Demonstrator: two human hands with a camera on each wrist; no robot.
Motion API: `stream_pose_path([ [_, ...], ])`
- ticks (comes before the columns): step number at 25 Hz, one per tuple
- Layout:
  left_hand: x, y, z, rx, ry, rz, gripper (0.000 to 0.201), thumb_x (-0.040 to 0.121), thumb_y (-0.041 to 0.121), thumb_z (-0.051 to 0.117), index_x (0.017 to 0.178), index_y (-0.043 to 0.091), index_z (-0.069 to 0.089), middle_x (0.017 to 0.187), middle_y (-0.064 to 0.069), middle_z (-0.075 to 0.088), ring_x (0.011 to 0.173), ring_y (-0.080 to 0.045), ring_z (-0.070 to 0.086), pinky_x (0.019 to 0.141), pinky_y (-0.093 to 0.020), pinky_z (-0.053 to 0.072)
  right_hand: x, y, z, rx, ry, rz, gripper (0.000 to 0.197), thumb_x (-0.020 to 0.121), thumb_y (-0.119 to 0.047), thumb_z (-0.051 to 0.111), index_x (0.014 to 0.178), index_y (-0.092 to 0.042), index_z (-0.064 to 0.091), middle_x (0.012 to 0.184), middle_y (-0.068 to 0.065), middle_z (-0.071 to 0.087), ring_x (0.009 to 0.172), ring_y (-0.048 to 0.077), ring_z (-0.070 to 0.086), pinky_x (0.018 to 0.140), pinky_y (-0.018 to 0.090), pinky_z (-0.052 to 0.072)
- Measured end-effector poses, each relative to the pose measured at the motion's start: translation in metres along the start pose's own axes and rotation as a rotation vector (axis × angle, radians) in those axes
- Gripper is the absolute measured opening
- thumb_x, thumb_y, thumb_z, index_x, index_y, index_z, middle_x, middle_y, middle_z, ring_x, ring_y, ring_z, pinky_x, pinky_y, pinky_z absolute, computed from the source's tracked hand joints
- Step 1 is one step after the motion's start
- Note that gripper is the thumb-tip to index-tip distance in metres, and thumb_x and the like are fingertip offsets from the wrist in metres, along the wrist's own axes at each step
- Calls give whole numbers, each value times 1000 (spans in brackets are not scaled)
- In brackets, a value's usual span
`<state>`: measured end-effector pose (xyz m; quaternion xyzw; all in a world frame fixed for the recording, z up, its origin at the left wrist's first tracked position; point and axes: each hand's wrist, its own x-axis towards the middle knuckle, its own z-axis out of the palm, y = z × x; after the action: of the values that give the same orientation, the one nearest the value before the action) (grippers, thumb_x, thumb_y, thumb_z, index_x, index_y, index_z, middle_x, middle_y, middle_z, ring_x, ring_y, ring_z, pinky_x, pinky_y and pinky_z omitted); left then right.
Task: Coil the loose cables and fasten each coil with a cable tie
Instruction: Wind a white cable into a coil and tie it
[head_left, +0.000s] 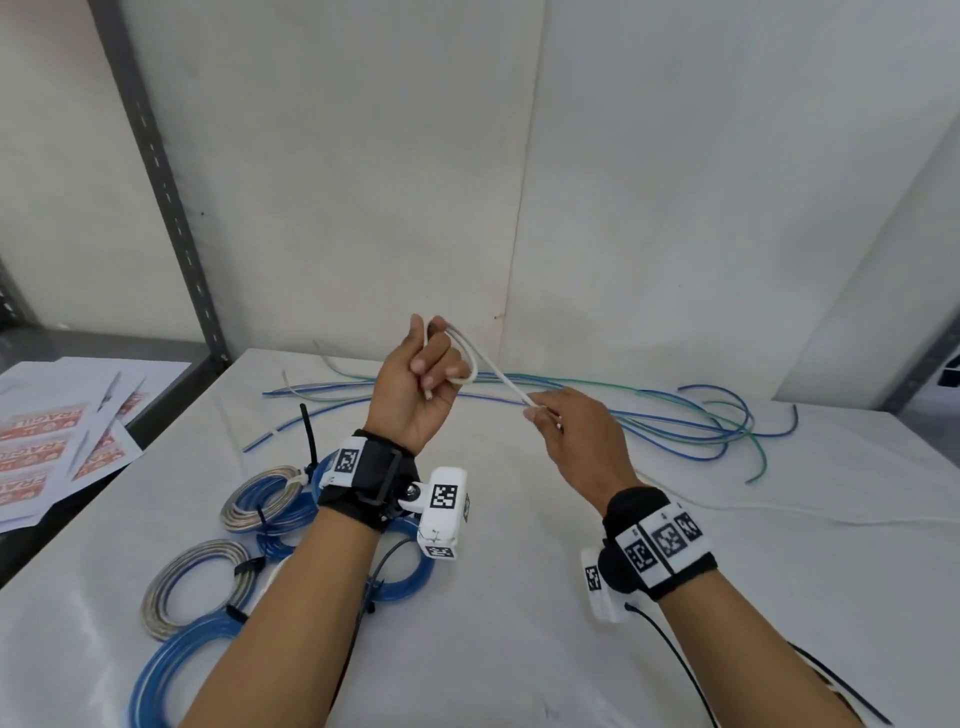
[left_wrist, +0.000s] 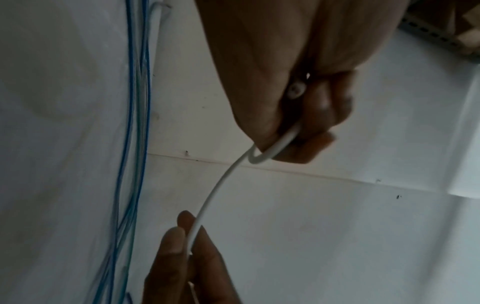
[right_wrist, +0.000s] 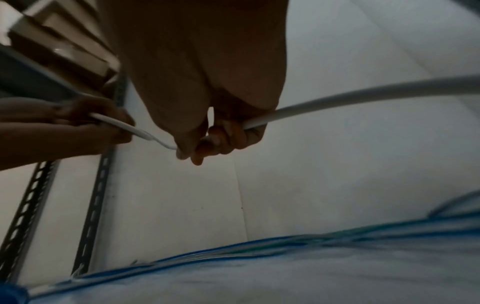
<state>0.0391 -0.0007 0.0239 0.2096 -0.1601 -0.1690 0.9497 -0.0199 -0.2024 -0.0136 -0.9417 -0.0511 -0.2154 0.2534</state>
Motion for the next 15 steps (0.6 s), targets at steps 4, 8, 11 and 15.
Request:
stream_pose_path([
  [4, 3, -16, -7, 350, 41, 107, 34, 111, 25, 27, 90, 13, 49, 53, 7, 39, 45, -9, 34, 55, -24, 35, -5, -19, -11, -278, -147, -160, 34, 106, -44, 42, 99, -24, 69, 87, -4, 56, 82, 23, 60, 62, 35, 40],
  [8, -3, -32, -13, 810, -34, 138, 32, 112, 30, 27, 90, 12, 41, 95, -19, 74, 94, -35, 70, 85, -41, 56, 2, -40, -30, -382, -269, -261, 39, 107, -46, 35, 102, -24, 67, 97, -9, 60, 92, 21, 62, 64, 35, 39],
  [11, -9, -41, -17, 1282, -49, 120, 35, 110, 35, 33, 92, 7, 45, 80, -5, 64, 77, -20, 63, 81, -41, 53, 6, -47, -39, -293, -290, -282, 27, 104, -46, 49, 102, -33, 72, 97, -14, 66, 93, 11, 63, 66, 34, 40],
  [15, -13, -42, -8, 1533, -194, 58, 37, 109, 32, 34, 87, 4, 44, 66, 5, 45, 57, -12, 41, 58, -29, 37, 16, -27, -52, 13, -197, -146, 21, 80, -46, 81, 79, -28, 70, 70, -16, 62, 67, 5, 57, 62, 26, 40],
])
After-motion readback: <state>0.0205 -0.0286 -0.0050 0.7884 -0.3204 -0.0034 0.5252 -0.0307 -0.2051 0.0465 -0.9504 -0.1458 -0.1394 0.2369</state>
